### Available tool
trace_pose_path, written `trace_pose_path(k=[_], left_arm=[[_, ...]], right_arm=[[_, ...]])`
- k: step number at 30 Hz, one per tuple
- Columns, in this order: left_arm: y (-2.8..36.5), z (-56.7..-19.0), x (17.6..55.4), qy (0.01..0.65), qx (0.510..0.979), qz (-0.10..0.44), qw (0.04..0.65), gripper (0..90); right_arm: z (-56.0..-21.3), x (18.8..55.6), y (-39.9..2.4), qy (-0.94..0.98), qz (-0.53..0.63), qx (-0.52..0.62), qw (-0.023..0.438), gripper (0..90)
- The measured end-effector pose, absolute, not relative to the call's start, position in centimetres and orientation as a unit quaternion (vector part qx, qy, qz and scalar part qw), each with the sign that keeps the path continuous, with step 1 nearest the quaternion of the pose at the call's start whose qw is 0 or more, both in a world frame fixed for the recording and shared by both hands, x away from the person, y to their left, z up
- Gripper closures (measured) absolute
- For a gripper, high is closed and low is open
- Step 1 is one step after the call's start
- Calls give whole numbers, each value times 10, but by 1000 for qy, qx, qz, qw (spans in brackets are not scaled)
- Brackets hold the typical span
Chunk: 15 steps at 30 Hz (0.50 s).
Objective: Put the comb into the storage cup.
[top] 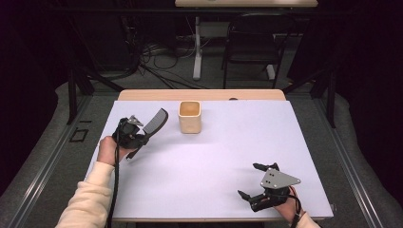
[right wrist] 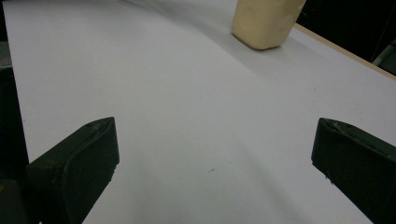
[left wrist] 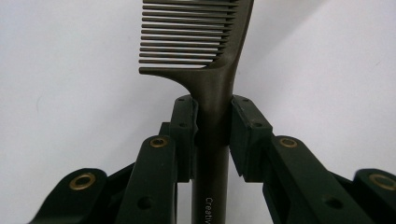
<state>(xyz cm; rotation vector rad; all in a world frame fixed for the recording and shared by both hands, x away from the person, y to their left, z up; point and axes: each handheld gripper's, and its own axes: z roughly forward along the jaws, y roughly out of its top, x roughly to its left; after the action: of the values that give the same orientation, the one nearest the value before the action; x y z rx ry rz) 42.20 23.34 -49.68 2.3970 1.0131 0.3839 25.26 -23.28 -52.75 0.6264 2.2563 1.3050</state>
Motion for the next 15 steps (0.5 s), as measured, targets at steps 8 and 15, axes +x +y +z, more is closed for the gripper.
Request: trace_pose_path(k=[8,15], left_arm=[[237,-499,419,378,871,149,277,722],[236,-503,414,375,865,160,292,722]], right_arm=[[-528,253,-232,821,473,227,226,2],[-528,253,-232,822,473,224,226,2]])
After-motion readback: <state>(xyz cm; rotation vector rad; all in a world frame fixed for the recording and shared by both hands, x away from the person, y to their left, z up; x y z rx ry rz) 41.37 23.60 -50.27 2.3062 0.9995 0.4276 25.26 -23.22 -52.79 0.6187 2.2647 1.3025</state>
